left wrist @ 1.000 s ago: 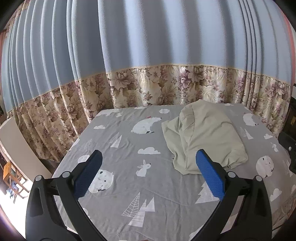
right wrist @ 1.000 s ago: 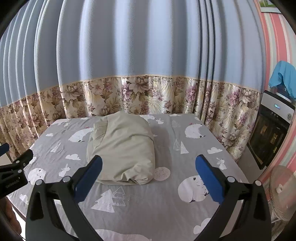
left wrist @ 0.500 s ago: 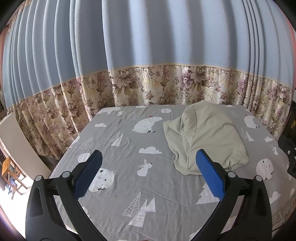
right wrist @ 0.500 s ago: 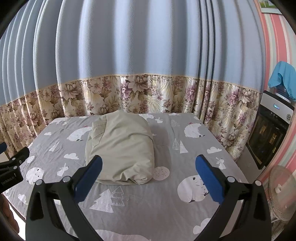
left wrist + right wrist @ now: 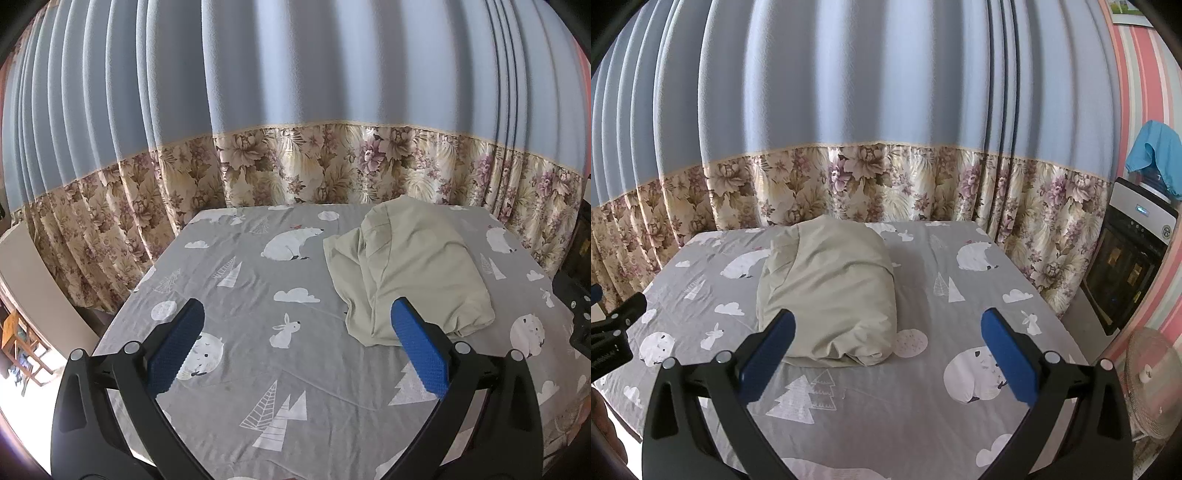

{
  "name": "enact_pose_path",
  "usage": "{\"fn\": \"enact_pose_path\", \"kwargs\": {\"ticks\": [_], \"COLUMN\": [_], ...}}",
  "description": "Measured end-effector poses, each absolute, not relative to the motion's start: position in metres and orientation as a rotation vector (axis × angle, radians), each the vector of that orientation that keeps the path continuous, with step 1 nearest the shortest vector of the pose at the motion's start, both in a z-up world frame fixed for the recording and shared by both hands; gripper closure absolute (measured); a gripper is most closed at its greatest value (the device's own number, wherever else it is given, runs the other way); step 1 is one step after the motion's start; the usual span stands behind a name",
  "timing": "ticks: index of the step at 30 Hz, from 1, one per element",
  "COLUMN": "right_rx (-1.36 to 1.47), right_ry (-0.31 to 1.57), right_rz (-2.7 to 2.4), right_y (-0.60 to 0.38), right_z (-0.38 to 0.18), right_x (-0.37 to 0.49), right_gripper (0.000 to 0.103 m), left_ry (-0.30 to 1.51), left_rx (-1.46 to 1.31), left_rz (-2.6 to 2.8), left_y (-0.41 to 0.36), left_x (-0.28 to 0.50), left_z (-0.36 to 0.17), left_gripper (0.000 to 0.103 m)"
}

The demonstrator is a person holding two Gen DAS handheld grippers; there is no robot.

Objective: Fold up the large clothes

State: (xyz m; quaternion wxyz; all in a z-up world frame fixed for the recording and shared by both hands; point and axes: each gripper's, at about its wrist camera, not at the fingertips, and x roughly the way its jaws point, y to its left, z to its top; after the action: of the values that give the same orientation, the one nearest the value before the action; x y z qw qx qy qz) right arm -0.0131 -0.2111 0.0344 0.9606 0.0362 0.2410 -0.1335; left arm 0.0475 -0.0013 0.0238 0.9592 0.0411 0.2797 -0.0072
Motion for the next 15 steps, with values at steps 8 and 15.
{"fn": "enact_pose_path", "kwargs": {"ticks": [8,15], "right_rx": [0.071,0.072], "right_ry": [0.489,0.49], "right_rz": [-0.27,-0.27], "right_y": [-0.2123,-0.2155], "right_z": [0.0334,0.032], "right_x": [-0.0123,-0.0127], "right_gripper": [0.002,0.002], "left_ry": [0.574,0.578], "left_rx": [0.083,0.084], "left_rz": [-0.009,-0.003], "left_y": [-0.0055,-0.0076], "left_x": [0.0488,0.0487], "left_z": [0.0234,0.0215], "left_gripper": [0.003,0.003]}}
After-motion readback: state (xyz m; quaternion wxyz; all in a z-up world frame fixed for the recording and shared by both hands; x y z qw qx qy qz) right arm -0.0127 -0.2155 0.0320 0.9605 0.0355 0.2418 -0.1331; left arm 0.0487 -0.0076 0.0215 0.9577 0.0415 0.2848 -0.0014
